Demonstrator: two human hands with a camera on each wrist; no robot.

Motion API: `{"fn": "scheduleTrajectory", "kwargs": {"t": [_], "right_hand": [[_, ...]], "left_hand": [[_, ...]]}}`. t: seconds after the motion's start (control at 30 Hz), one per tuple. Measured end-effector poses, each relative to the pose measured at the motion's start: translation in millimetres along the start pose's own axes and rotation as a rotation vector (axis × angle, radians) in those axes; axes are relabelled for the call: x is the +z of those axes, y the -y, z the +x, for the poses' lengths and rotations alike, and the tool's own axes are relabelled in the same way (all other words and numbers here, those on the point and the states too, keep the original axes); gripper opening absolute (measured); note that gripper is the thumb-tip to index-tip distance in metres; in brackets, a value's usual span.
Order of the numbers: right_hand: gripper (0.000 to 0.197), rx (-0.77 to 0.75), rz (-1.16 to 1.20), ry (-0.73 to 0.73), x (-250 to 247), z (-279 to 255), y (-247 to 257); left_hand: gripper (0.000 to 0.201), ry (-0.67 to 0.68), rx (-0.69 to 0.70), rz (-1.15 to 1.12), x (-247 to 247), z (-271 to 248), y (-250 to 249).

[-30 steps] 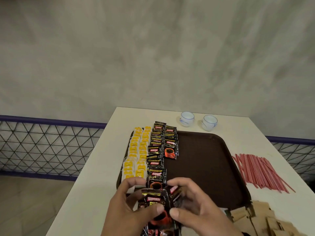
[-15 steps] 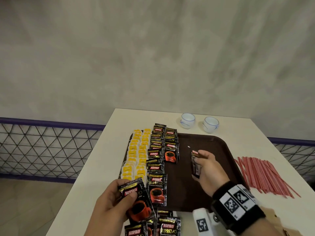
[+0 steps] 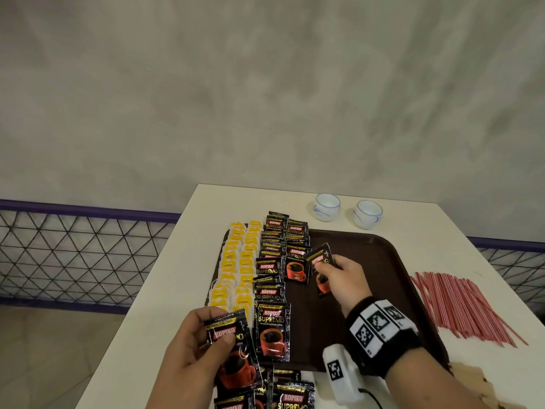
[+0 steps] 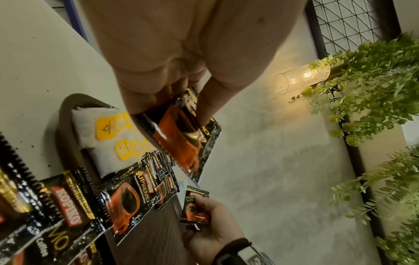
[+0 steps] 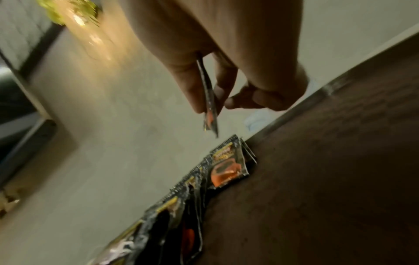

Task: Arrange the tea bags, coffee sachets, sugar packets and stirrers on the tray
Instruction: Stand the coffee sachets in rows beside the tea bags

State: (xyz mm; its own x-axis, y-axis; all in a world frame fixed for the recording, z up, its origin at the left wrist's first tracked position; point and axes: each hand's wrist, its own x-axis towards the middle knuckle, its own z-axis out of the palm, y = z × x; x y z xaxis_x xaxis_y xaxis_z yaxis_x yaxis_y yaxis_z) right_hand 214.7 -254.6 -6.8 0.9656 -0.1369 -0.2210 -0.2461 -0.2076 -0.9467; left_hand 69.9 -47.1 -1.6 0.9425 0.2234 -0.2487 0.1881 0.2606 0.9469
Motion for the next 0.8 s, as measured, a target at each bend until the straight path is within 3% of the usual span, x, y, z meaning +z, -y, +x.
{"fn": "scheduleTrajectory", "kwargs": {"t": [0.33, 0.6, 0.8], "right_hand": [[0.01, 0.163, 0.018, -0.019, 23.2, 29.9, 6.1], [0.028, 0.195, -0.034, -0.068, 36.6, 41.8, -0.7], [0.017, 0.205, -0.057, -0.058, 33.6, 36.4, -13.7]], "left_hand": [[0.022, -0.027, 0.013, 0.017, -5.2, 1.4, 0.1], [0.022, -0.049, 0.02, 0.022, -8.8, -0.2, -0.5], [0.024, -0.054, 0.031, 0.011, -6.0, -2.6, -2.6]]}}
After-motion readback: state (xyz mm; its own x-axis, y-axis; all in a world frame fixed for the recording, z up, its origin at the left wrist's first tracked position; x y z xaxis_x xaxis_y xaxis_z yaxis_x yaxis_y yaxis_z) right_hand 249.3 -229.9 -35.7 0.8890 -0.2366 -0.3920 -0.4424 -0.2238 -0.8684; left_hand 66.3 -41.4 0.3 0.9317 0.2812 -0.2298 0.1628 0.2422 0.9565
